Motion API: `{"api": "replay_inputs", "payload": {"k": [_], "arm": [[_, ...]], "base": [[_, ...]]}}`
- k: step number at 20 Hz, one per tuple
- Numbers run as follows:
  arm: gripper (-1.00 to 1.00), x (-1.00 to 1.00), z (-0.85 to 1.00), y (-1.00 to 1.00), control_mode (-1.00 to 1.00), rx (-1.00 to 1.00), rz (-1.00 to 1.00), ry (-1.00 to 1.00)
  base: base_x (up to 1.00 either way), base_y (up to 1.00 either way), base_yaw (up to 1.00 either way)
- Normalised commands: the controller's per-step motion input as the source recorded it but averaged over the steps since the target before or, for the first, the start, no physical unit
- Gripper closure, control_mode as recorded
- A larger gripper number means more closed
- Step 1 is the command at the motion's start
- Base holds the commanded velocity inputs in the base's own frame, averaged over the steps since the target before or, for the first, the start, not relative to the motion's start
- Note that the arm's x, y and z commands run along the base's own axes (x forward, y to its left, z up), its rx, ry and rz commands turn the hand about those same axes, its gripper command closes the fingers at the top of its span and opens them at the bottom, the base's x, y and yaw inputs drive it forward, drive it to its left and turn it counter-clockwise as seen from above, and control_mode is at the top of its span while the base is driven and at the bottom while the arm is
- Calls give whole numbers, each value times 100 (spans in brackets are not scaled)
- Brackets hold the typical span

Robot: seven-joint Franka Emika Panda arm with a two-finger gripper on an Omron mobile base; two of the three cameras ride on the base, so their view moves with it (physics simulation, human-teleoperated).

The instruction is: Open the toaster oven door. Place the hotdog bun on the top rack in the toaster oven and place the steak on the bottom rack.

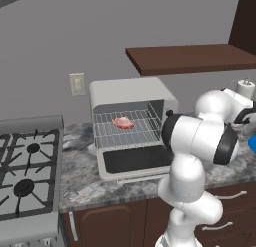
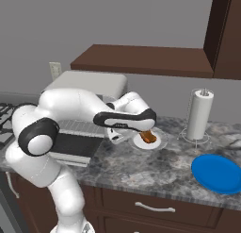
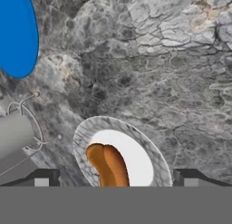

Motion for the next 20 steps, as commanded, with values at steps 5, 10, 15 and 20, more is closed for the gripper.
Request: {"api": "replay_inputs", "payload": {"k": [5, 10, 15, 20], "arm": [[-100, 40, 51, 2, -100, 4, -3, 30], [-100, 47, 40, 9, -100, 4, 0, 22], [-100, 51, 24, 11, -100, 1, 0, 27], [-100, 51, 22, 10, -100, 0, 0, 30]], "base": [[0, 0, 0], [0, 0, 0], [0, 0, 0], [0, 0, 0]]}}
